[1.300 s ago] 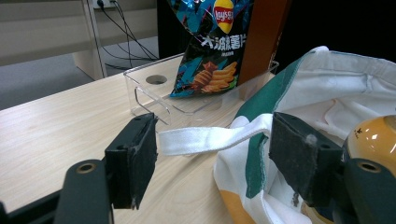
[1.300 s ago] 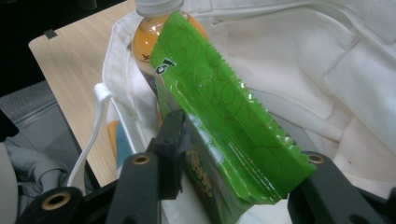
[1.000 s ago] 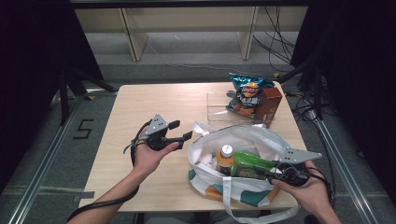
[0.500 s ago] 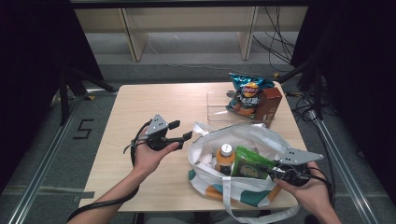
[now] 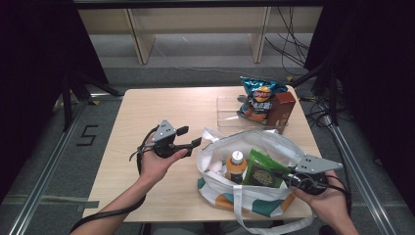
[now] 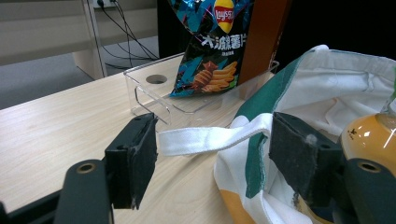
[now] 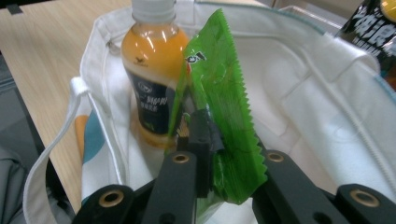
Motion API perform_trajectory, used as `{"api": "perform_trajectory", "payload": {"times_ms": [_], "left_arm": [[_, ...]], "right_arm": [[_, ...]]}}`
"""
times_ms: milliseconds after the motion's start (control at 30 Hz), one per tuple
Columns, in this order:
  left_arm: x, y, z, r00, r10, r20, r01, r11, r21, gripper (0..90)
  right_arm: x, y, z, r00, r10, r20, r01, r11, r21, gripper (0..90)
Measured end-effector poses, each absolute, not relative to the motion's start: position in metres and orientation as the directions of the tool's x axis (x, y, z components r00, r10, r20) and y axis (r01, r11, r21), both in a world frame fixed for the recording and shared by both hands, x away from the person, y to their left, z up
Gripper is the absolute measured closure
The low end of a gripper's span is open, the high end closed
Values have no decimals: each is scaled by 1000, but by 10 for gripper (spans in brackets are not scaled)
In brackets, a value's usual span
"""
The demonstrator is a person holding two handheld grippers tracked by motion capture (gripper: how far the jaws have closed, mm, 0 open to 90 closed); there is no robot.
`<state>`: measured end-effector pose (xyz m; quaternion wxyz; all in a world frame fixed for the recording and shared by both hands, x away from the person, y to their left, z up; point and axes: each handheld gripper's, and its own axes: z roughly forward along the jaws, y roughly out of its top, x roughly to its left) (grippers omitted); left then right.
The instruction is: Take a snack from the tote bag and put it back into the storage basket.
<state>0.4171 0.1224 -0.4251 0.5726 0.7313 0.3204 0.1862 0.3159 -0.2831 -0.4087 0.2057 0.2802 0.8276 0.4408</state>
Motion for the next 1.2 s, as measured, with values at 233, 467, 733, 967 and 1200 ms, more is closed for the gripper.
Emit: {"api": "perform_trajectory", "payload": {"times_ms": [233, 467, 733, 967, 1200], "left_arm": [[417, 123, -425, 721, 687, -94, 260, -143, 955, 317], [417, 123, -424, 721, 687, -91, 258, -145, 955, 317], [417, 123, -424, 721, 687, -90, 258, -145, 955, 317], [417, 123, -424, 720, 688, -92, 259, -144, 955, 317], [417, 124, -424, 719, 689, -87, 256, -146, 956, 318]], "right_arm": [[314, -287, -402, -744, 662, -88, 280, 430, 858, 829], [314, -291, -395, -733, 676, -80, 277, 403, 872, 835], [313, -294, -388, -716, 693, -83, 267, 382, 885, 841], [315, -297, -380, -717, 687, -122, 237, 404, 883, 845], [315, -297, -375, -702, 702, -118, 232, 383, 894, 847]]}}
